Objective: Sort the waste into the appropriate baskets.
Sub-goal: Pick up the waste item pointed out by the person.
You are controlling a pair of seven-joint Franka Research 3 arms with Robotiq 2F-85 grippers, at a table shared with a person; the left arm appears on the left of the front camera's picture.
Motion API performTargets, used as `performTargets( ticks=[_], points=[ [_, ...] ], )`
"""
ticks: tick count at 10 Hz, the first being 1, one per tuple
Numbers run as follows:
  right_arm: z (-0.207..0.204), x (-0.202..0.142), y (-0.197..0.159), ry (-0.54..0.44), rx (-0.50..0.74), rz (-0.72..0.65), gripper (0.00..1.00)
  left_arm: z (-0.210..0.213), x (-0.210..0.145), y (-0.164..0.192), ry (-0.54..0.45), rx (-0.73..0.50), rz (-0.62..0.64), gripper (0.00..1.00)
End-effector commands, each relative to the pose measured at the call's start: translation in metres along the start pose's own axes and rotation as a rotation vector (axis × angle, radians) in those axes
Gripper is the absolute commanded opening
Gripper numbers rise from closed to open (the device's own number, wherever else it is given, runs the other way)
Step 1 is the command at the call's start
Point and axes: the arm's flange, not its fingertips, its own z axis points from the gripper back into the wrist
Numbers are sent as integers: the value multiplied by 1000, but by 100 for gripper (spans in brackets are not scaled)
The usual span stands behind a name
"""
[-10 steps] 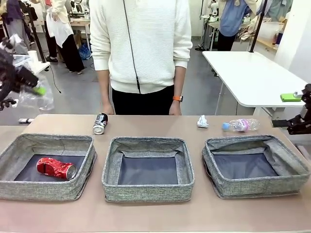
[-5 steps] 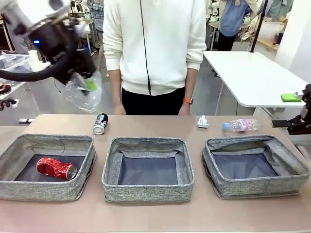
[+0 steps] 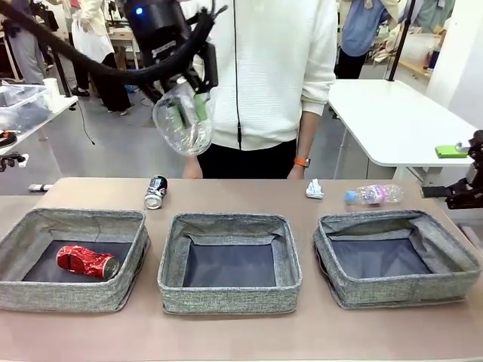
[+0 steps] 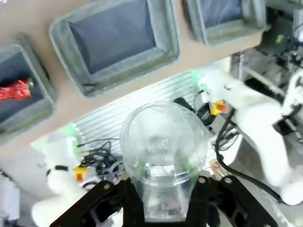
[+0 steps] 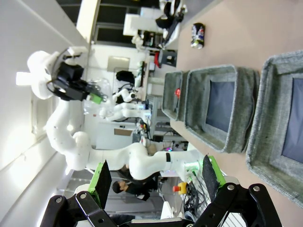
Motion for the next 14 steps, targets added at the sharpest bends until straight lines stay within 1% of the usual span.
performTargets(
  ticks=[1, 2, 3, 4, 5, 6, 7, 8, 9, 10, 14],
  points=[
    [1, 1, 2, -3, 14, 1, 100, 27, 16, -30, 34, 7, -11, 31],
    [1, 1, 2, -3, 14, 1, 100, 27, 19, -38, 32, -6, -25, 31],
    [1, 1, 2, -3, 14, 1, 100, 28, 20, -41, 45, -39, -22, 31],
    [1, 1, 2, -3, 14, 1, 100, 32, 21, -44, 31, -80, -19, 31],
    [1, 1, 2, -3, 14, 1, 100, 36, 20, -44, 50, -123, -31, 31],
    [1, 1, 2, -3, 14, 1, 100, 41, 21, -45, 33, -180, -48, 31],
    [1, 1, 2, -3, 14, 1, 100, 43, 21, -46, 35, -219, -57, 31],
    [1, 1, 2, -3, 14, 1, 100, 46, 23, -45, 11, -244, -50, 31],
    [1, 1, 2, -3, 14, 1, 100, 47, 26, -42, -15, -256, -6, 31],
    [1, 1, 2, -3, 14, 1, 100, 42, 24, -46, 30, -201, -70, 31],
    [1, 1, 2, -3, 14, 1, 100, 42, 24, -46, 30, -201, -70, 31]
  ],
)
